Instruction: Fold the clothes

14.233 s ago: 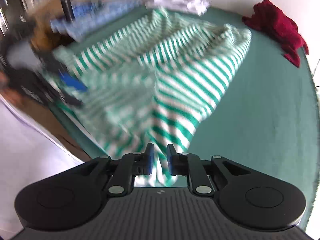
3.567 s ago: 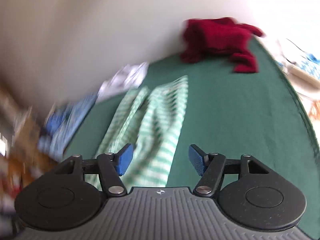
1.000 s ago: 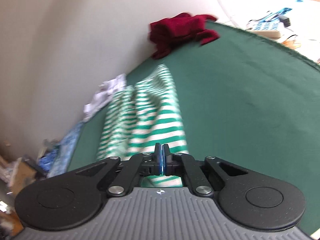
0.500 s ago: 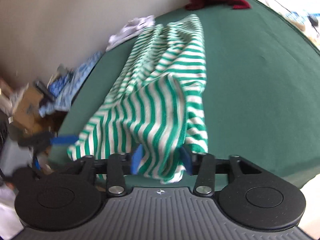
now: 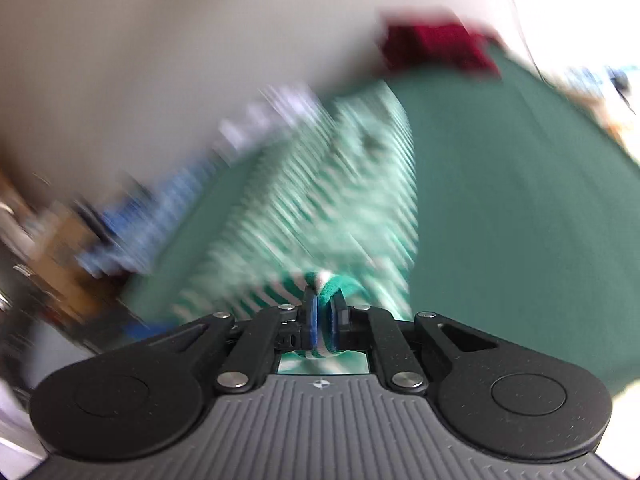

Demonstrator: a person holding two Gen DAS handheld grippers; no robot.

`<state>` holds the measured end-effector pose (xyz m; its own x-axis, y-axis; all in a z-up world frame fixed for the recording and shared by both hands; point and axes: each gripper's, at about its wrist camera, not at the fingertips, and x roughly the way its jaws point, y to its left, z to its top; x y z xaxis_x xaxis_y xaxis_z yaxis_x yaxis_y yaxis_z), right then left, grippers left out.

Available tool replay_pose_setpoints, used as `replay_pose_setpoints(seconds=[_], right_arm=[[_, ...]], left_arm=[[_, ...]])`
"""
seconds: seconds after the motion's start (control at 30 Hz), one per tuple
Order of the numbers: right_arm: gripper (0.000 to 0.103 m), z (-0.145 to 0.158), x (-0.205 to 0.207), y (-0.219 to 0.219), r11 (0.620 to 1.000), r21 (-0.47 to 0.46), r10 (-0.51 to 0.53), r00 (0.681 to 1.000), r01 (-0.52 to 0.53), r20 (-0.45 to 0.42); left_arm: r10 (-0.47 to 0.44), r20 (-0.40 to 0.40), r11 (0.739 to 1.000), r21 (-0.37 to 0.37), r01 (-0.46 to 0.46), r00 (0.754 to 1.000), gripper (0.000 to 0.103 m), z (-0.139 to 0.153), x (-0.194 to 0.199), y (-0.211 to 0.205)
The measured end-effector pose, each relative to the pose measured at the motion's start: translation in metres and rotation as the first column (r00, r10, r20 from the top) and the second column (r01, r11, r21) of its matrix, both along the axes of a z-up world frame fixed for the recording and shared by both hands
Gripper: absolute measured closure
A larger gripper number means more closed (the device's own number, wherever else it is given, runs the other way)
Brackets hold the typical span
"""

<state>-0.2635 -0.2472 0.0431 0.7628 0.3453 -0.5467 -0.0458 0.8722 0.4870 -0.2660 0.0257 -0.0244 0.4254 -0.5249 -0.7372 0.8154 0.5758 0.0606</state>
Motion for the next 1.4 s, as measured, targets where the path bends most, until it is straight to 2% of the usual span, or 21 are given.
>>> replay_pose_setpoints(seconds=[0.1,0.17,0.33,0.4,0.43,0.5,0.53,0.57,0.6,0.63,0.73,0.83,1.03,1.1,1.13,1.17,1.23,1.27,1.3,1.33,1.4], right_arm=[[0.085,-0.016,0.0,-0.006,1.0,0.017,-0.025,0.999,0.026,-0.048],[0.052,-0.026,-0.001,-0.01,0.999,0.028,-0.041,0.996,0.044,-0.081],[0.051,-0.012,0.024,-0.008,0.998,0.025,-0.06,0.998,0.06,-0.006],[0.051,-0.013,0.043,-0.006,0.997,0.045,-0.064,0.998,0.064,0.006],[0.051,-0.018,0.054,-0.004,0.998,0.041,-0.057,0.998,0.057,-0.001],[0.052,-0.029,0.072,-0.001,0.999,0.033,-0.028,0.999,0.029,-0.025],[0.055,-0.035,0.078,0.0,1.0,0.027,-0.014,0.999,0.015,-0.042],[0.064,-0.039,0.083,0.001,1.0,0.021,-0.002,0.998,0.004,-0.056],[0.076,-0.038,0.084,0.001,1.0,0.014,0.0,0.998,0.0,-0.058],[0.101,-0.037,0.086,0.001,1.0,0.006,0.003,0.998,-0.003,-0.06],[0.102,-0.034,0.091,0.0,1.0,-0.01,0.005,0.998,-0.005,-0.057],[0.102,-0.023,0.095,-0.016,0.998,0.041,-0.057,0.998,0.056,0.007],[0.1,-0.041,0.101,-0.005,0.998,-0.046,-0.051,0.997,0.048,-0.05],[0.088,-0.038,0.096,-0.006,0.998,-0.029,-0.055,0.998,0.054,-0.037],[0.071,-0.037,0.094,-0.007,0.998,-0.02,-0.058,0.998,0.057,-0.03],[0.059,-0.035,0.092,-0.008,0.998,-0.012,-0.06,0.998,0.06,-0.023],[0.055,-0.032,0.088,-0.01,0.998,0.005,-0.065,0.998,0.065,-0.009],[0.063,-0.031,0.085,-0.01,0.998,0.013,-0.068,0.998,0.068,-0.003],[0.077,-0.029,0.083,-0.011,0.997,0.022,-0.071,0.997,0.07,0.004],[0.098,-0.028,0.081,-0.012,0.997,0.03,-0.073,0.997,0.073,0.011],[0.099,-0.025,0.077,-0.013,0.996,0.048,-0.079,0.997,0.078,0.024]], left_arm=[[-0.019,0.049,0.999,0.037,0.017,0.999,0.011,-0.001,-0.009,0.002],[-0.02,0.055,0.999,0.028,0.019,0.998,0.014,0.01,-0.01,0.007],[0.0,0.108,0.996,-0.083,0.009,0.994,0.012,0.046,-0.003,0.015],[0.014,0.12,0.998,-0.058,-0.007,0.993,0.015,0.038,0.007,0.009],[0.017,0.118,1.0,-0.022,-0.014,0.993,0.021,0.031,0.012,0.005],[0.014,0.11,0.999,0.029,-0.017,0.994,0.024,0.018,0.014,0.0],[0.011,0.107,0.999,0.034,-0.015,0.994,0.021,0.015,0.013,0.0],[0.013,0.106,0.999,0.034,-0.016,0.994,0.019,0.013,0.012,0.001],[0.017,0.107,0.999,0.032,-0.02,0.994,0.017,0.013,0.011,0.002],[0.025,0.11,0.999,0.034,-0.029,0.994,0.017,0.013,0.011,0.003],[0.071,0.127,0.997,0.029,-0.075,0.989,0.017,0.019,0.016,0.006],[0.116,0.13,0.993,0.002,-0.118,0.985,0.015,0.027,0.025,0.011],[0.134,0.114,0.99,0.039,-0.139,0.984,0.014,0.012,0.031,0.007],[0.142,0.115,0.988,0.046,-0.148,0.983,0.013,0.008,0.033,0.005],[0.148,0.113,0.987,0.046,-0.154,0.982,0.011,0.006,0.034,0.005],[0.155,0.112,0.986,0.045,-0.161,0.982,0.011,0.005,0.036,0.005],[0.158,0.111,0.986,0.044,-0.163,0.981,0.011,0.007,0.039,0.004],[0.154,0.116,0.986,0.046,-0.16,0.981,0.011,0.009,0.04,0.004],[0.148,0.124,0.987,0.048,-0.155,0.981,0.012,0.011,0.042,0.003],[0.142,0.134,0.987,0.05,-0.15,0.981,0.012,0.013,0.043,0.002],[0.134,0.153,0.988,0.053,-0.144,0.979,0.011,0.017,0.045,0.002]])
